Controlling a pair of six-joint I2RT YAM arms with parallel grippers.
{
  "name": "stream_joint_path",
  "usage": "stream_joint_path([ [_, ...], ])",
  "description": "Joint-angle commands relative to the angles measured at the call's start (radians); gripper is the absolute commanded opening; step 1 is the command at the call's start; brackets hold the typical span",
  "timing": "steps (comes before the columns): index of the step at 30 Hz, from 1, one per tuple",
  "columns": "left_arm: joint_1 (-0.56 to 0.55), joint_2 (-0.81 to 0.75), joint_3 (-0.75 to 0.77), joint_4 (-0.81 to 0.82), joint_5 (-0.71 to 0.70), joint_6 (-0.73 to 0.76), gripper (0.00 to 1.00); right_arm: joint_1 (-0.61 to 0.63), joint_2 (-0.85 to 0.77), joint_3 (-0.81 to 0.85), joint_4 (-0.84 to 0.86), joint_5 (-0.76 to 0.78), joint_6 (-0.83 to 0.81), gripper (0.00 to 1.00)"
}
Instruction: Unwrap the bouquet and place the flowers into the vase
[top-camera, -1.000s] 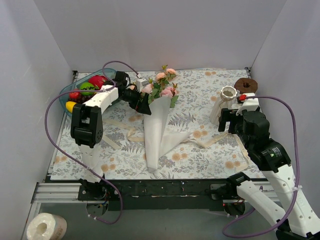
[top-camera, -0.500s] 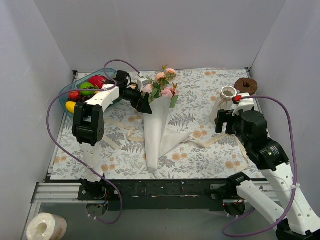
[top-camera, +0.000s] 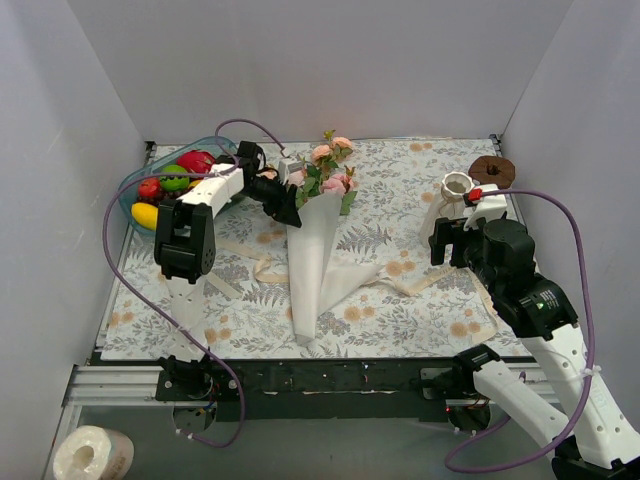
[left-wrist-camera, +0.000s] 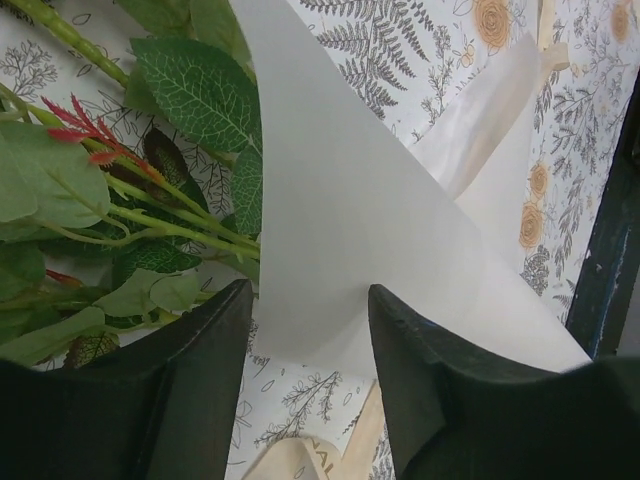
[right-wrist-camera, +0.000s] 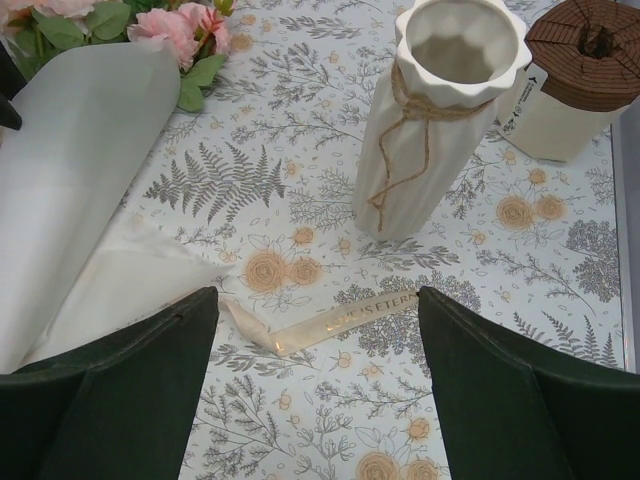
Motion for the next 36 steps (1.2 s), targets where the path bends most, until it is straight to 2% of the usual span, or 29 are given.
stream_joint_path([
  [1,-0.007,0.03,0.095,-0.122,0.038,0.059,0.46,0.003,0.0,0.045,0.038,0.001,-0.009,0.88],
  [2,-0.007,0.036,0.101,-0.133,0.036,0.059,0.43,0.001,0.0,0.044,0.04,-0.001,-0.007,0.87],
  [6,-0.01,0.038,0.13,-0.15,0.028,0.065,0.23,0.003,-0.002,0.038,0.044,-0.009,-0.001,0.86],
  [8,-0.013,0.043,0.162,-0.174,0.024,0.07,0.02,0.003,-0.002,0.03,0.049,-0.012,0.002,0.86],
  [9,-0.014,0.044,0.173,-0.184,0.022,0.07,0.0,0.003,-0.002,0.028,0.051,-0.015,0.003,0.86],
  [19,-0.028,0.02,0.21,-0.219,0.024,0.068,0.0,0.001,-0.007,0.018,0.058,-0.032,0.013,0.85],
  [28,-0.063,-0.065,0.36,-0.279,0.041,0.014,0.0,0.003,-0.02,0.002,0.057,-0.035,0.013,0.84],
  [33,-0.109,-0.16,0.301,-0.227,0.007,-0.022,0.0,0.003,-0.031,-0.009,0.061,-0.041,0.02,0.84],
  [36,-0.136,-0.175,0.3,-0.228,-0.005,-0.042,0.11,0.003,-0.034,-0.01,0.061,-0.045,0.022,0.84],
])
